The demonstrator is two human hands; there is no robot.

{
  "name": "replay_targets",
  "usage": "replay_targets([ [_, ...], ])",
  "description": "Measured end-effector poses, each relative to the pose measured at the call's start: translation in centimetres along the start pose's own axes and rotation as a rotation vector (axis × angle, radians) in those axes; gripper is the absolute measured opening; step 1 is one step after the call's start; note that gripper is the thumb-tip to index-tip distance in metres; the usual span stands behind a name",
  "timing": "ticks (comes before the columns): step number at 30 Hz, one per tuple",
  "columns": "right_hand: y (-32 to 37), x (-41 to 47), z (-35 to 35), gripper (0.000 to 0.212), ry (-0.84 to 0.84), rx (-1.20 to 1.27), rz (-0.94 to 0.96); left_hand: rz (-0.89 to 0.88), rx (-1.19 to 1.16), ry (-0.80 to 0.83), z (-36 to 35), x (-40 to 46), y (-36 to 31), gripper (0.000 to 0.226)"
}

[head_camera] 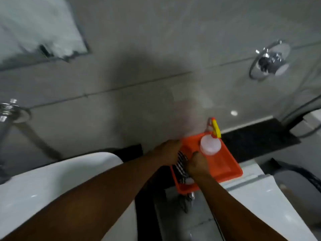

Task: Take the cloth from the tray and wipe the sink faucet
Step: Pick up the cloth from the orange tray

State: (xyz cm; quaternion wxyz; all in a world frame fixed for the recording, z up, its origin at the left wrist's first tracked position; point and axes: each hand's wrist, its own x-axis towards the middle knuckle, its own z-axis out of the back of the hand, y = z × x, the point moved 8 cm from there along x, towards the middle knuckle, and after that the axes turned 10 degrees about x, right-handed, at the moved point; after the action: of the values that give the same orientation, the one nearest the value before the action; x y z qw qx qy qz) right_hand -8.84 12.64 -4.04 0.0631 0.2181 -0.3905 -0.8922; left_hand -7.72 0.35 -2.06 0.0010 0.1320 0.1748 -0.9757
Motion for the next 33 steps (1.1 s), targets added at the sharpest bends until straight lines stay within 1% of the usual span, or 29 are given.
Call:
replay_targets([
  [2, -3.3, 1.8, -1.4, 0.040, 0.064, -0.015, -0.103, 0.065, 0.032, 0.092, -3.8, 2.5, 0.8, 0.035],
  [3, -4.5, 2.6, -2.3, 0.045, 0.095, -0.011, -0.124, 0.132, 0.030, 0.137, -5.3, 3.2, 1.7, 0.037],
  [4, -5.1, 3.1, -3.0, 0.049, 0.124, -0.008, -0.141, 0.155, 0.049, 0.190, -6.5, 3.7, 2.3, 0.037],
  [6, -6.1, 4.2, -4.4, 0.045, 0.141, -0.008, -0.138, 0.075, 0.138, 0.255, -8.5, 5.6, 2.4, 0.042],
  [8, -6.9, 5.2, -5.5, 0.037, 0.144, -0.032, -0.135, -0.015, 0.281, 0.330, -9.8, 7.4, 2.6, 0.055],
  [10, -7.6, 6.2, -6.2, 0.036, 0.148, -0.027, -0.160, -0.055, 0.417, 0.392, -10.5, 8.4, 3.0, 0.066],
  [12, -8.0, 7.0, -6.5, 0.038, 0.156, -0.025, -0.134, -0.086, 0.502, 0.413, -10.7, 9.0, 3.2, 0.066],
  [14, -8.3, 7.4, -6.6, 0.043, 0.196, -0.023, -0.109, -0.108, 0.519, 0.417, -10.9, 9.1, 3.1, 0.062],
  [16, -8.1, 7.6, -6.1, 0.045, 0.231, -0.022, -0.089, -0.118, 0.468, 0.392, -10.3, 8.9, 2.8, 0.056],
  [19, -6.4, 7.7, -3.6, 0.040, 0.232, -0.030, -0.079, -0.111, 0.274, 0.252, -7.1, 8.2, 2.2, 0.027],
  [21, -4.1, 7.7, -1.3, 0.039, 0.238, -0.026, -0.027, -0.026, 0.110, 0.204, -4.0, 7.0, 2.6, 0.032],
  [22, -2.5, 7.5, 0.0, 0.035, 0.247, -0.044, 0.015, 0.025, 0.017, 0.180, -2.3, 6.3, 2.7, 0.033],
  [23, -0.4, 7.2, 1.4, 0.030, 0.253, -0.060, 0.069, 0.065, -0.078, 0.146, -0.3, 5.3, 2.9, 0.034],
  [25, 4.6, 5.7, 4.0, 0.026, 0.267, -0.070, 0.176, 0.129, -0.242, 0.096, 4.3, 2.9, 3.1, 0.035],
  [28, 11.9, 2.7, 6.2, 0.034, 0.343, -0.051, 0.255, 0.163, -0.330, 0.068, 11.6, -1.6, 3.4, 0.040],
  [30, 16.6, -0.1, 6.6, 0.036, 0.402, 0.012, 0.282, 0.198, -0.357, 0.037, 16.3, -5.4, 4.5, 0.037],
  [32, 21.2, -3.3, 6.3, 0.035, 0.450, 0.151, 0.329, 0.256, -0.405, -0.018, 20.9, -10.4, 6.1, 0.033],
  [33, 23.2, -4.9, 5.9, 0.039, 0.480, 0.243, 0.342, 0.286, -0.420, -0.055, 22.9, -13.0, 6.9, 0.030],
])
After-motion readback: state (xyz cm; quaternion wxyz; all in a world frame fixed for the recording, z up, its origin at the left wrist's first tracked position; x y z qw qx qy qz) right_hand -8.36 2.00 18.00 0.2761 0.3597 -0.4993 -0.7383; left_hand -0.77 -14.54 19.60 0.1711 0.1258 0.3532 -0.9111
